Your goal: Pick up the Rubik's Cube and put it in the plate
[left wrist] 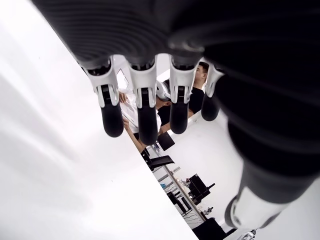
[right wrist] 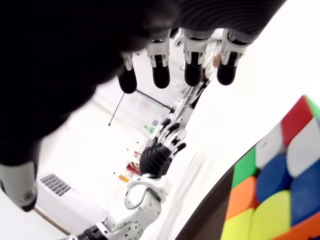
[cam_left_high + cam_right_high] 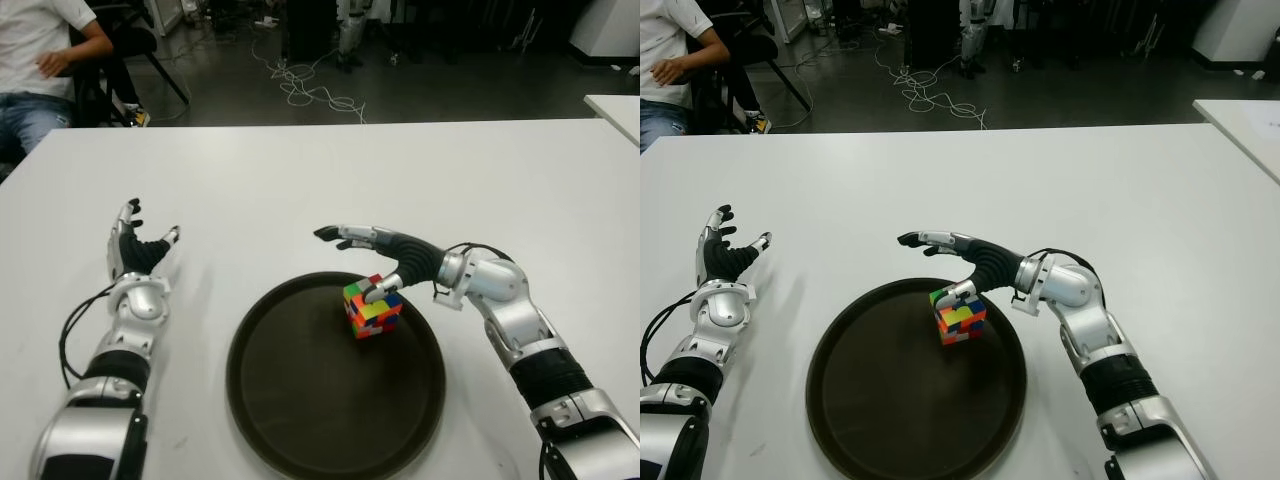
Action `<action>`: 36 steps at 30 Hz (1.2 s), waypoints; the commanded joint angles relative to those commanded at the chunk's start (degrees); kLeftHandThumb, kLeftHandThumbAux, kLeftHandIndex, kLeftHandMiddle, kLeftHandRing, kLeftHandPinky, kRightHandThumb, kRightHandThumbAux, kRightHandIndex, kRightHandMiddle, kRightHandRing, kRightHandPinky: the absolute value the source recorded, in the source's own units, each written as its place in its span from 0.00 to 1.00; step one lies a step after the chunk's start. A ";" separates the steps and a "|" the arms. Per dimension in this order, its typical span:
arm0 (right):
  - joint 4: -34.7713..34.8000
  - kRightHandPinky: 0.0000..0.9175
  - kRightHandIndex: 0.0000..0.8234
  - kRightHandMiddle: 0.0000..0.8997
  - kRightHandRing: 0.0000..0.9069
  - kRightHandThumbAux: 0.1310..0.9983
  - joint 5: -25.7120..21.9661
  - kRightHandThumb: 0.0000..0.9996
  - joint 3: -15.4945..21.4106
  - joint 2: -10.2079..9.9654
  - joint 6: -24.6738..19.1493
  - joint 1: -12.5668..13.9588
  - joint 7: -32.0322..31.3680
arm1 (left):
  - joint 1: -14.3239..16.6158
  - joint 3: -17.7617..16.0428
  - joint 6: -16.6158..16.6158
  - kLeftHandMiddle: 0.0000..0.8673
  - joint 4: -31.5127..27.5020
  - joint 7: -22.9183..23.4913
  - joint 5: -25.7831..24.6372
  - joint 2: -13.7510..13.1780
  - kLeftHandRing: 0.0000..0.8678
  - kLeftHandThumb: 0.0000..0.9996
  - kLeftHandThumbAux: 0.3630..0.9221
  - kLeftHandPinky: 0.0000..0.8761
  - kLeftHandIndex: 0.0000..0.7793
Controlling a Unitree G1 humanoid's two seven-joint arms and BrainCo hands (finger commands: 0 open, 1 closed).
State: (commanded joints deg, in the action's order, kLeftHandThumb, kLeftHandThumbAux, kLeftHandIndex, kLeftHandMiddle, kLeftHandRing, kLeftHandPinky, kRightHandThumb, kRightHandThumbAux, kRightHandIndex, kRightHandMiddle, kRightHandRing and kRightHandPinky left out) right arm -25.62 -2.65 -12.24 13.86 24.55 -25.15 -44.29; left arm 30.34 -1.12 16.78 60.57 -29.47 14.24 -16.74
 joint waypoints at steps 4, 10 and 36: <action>-1.12 0.00 0.00 0.01 0.00 0.55 -0.23 0.00 0.82 -0.09 1.26 -0.35 1.26 | -0.06 0.22 0.32 0.19 0.00 -0.15 0.29 -0.11 0.19 0.28 0.70 0.20 0.14; -0.98 0.01 0.00 0.02 0.01 0.59 -1.77 0.00 2.78 -0.08 1.43 -1.83 1.79 | -0.11 0.28 0.77 0.19 0.06 0.11 0.30 -0.19 0.20 0.29 0.71 0.22 0.14; -37.26 0.00 0.00 0.01 0.00 0.76 3.02 0.00 18.21 1.94 16.33 -13.29 38.51 | 0.00 -0.20 0.70 0.19 0.50 0.32 -0.08 -0.31 0.21 0.29 0.72 0.26 0.14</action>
State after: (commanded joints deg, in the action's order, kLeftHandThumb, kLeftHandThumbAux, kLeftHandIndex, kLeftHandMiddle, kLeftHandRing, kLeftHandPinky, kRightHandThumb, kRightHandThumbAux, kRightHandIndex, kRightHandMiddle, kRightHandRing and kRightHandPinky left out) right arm -62.88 0.37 5.96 15.80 40.88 -38.44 -5.77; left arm 30.35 -1.31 17.48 61.06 -29.14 14.16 -17.06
